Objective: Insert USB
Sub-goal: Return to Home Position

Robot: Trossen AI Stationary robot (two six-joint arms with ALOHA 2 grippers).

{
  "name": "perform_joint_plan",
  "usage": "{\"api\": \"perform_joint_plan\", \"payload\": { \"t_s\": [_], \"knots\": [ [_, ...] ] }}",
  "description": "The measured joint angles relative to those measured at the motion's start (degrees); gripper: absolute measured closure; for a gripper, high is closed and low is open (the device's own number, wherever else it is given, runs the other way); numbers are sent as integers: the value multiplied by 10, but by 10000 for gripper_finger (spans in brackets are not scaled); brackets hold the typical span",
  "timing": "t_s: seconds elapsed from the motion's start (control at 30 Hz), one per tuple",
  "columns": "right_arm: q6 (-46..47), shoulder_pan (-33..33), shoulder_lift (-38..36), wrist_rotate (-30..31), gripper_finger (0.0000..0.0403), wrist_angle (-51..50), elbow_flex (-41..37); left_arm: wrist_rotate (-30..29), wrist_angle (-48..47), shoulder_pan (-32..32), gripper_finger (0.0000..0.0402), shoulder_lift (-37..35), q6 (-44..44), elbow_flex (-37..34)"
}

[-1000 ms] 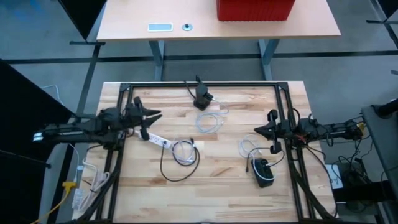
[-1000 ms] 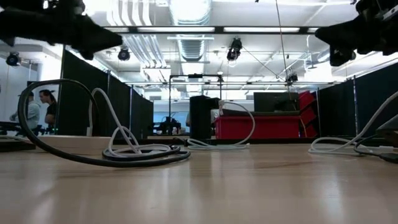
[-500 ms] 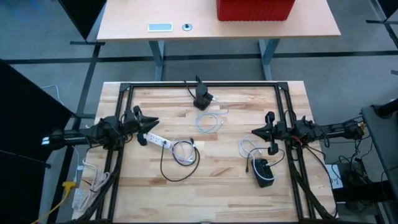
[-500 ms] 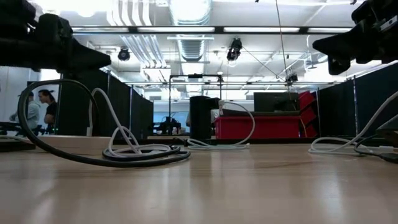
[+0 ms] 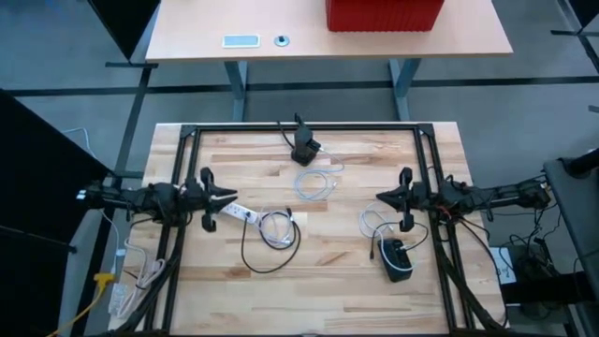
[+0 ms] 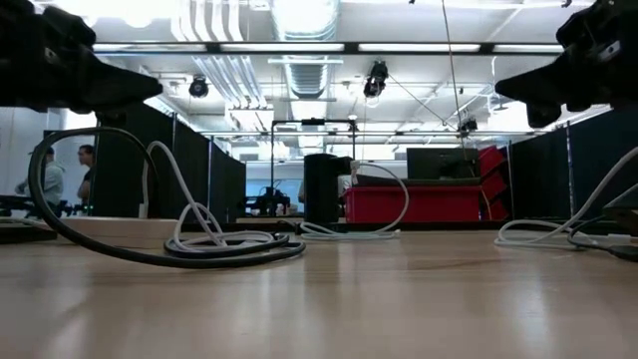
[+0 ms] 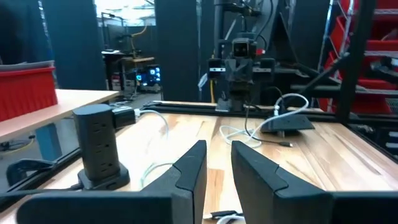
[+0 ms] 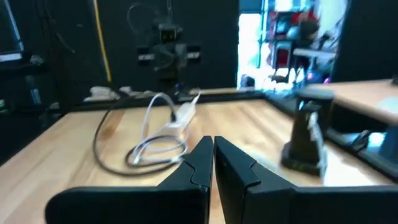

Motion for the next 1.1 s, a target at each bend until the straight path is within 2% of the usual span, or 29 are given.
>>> {"api": "perform_joint_plan", "payload": {
  "t_s": [0.13,0.23,0.33,0.47,0.63,0.67,0.73,0.9,1.1],
  "knots": [
    [-7,0,-28,-3,403,-19,0,0,0,3,338,0,-4,0],
    [6,1,-63,-28,403,-85,7,0,0,3,338,3,-6,0],
    [17,1,-65,-24,403,-130,25,6,0,9,340,0,0,0],
    [0,1,-65,-25,403,-95,20,59,2,32,357,0,-4,0],
    [-25,1,-64,-31,403,-48,-9,89,7,84,392,5,-24,0],
    [-27,1,-64,-36,403,-48,-9,111,12,97,397,8,-24,0],
    [-24,1,-63,-40,403,-47,-9,153,15,121,399,13,-25,0],
    [-18,1,-62,-40,403,-48,-9,200,6,162,401,17,-32,-1],
    [-18,1,-47,-42,403,-49,-9,211,7,167,401,16,-74,-1]
  ]
}}
